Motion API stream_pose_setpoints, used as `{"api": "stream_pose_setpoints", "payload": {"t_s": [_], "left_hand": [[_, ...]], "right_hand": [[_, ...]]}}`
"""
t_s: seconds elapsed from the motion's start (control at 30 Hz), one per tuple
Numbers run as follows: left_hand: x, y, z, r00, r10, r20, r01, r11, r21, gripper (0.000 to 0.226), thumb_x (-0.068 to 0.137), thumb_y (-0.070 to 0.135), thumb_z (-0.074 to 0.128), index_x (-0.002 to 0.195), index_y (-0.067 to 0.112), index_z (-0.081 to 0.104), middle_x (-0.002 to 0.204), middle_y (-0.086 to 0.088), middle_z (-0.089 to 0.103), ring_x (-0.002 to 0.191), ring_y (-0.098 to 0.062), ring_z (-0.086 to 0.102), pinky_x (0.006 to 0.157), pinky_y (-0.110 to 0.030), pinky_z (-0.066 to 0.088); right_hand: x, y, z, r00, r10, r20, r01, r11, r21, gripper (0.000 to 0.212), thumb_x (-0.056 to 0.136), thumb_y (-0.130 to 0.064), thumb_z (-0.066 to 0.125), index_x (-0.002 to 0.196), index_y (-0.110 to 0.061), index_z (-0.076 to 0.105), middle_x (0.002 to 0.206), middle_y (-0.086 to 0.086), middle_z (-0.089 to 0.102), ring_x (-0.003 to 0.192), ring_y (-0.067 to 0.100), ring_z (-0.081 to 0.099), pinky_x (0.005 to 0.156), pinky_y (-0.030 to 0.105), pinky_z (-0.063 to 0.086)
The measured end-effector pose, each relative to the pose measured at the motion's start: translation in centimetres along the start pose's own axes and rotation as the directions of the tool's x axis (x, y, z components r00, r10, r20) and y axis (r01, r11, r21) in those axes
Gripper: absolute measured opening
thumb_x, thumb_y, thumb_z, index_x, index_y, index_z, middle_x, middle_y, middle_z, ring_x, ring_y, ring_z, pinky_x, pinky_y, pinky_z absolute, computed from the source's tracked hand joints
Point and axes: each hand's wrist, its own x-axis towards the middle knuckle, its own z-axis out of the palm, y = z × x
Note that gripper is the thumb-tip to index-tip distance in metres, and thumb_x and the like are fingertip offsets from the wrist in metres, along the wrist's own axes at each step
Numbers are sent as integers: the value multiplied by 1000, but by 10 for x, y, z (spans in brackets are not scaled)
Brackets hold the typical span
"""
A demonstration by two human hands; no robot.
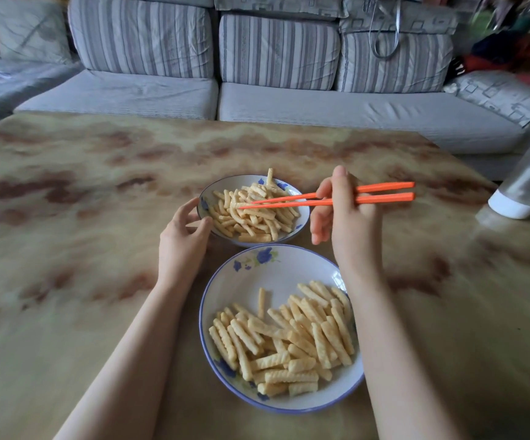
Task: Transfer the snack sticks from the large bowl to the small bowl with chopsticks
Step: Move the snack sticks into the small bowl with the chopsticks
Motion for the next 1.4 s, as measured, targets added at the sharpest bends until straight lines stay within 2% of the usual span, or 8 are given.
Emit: {"api": "stream_pose_setpoints", "payload": {"t_s": [0.13,0.27,0.4,0.6,0.8,1.07,1.23,1.4], "left_hand": [[0,-1,1,1000,1,8,-1,1000,-16,41,88,20,57,128,30,58,99,7,69,70,-14,67,78,-32,53],[0,0,1,1000,-5,7,5,1000,-20,41,88,19,56,128,30,57,96,9,67,71,-15,67,77,-31,52],[-1,1,0,1000,-3,11,3,1000,-21,41,89,17,56,128,29,57,98,8,67,69,-15,67,75,-29,51],[0,0,1,1000,-7,3,7,1000,-11,41,89,19,57,129,28,58,97,8,66,71,-13,67,75,-29,52],[0,-1,0,1000,1,13,-1,1000,-11,42,89,18,57,130,28,57,101,4,68,73,-15,68,79,-31,54],[0,-1,1,1000,-2,9,3,1000,-23,43,89,18,57,130,28,57,102,3,69,77,-17,68,78,-28,52],[1,-1,1,1000,9,1,-9,1000,-2,39,90,17,57,127,28,58,94,9,66,60,8,60,59,-4,42],[1,0,1,1000,-3,1,3,1000,-11,42,89,18,57,130,28,58,98,8,67,73,-9,65,62,-11,45]], "right_hand": [[3,-13,-12,1000,-20,-12,21,999,24,42,103,-27,38,66,-12,50,36,2,43,30,18,37,35,21,27],[8,-28,-37,999,-20,49,18,999,32,46,103,-27,37,61,-15,50,36,5,37,26,15,27,34,17,18],[9,-39,-61,980,30,197,-14,997,-80,53,102,-27,40,52,-21,57,60,22,37,29,13,20,36,15,13],[3,-43,-62,941,133,310,-59,970,-235,43,101,-28,40,63,-12,53,35,3,26,29,11,17,35,18,15],[1,-38,-53,890,248,382,-142,948,-284,42,101,-31,39,67,-8,50,35,1,29,30,12,20,34,16,17],[5,-33,-54,946,193,260,-143,970,-197,43,102,-31,39,65,-10,45,36,1,31,29,14,22,34,16,19],[6,-32,-47,996,72,57,-74,996,51,47,102,-24,41,55,-18,47,58,13,37,29,13,27,35,17,19],[8,-20,-29,993,53,-103,-39,990,138,42,102,-23,39,62,-13,45,41,-6,42,29,13,29,36,18,20]]}}
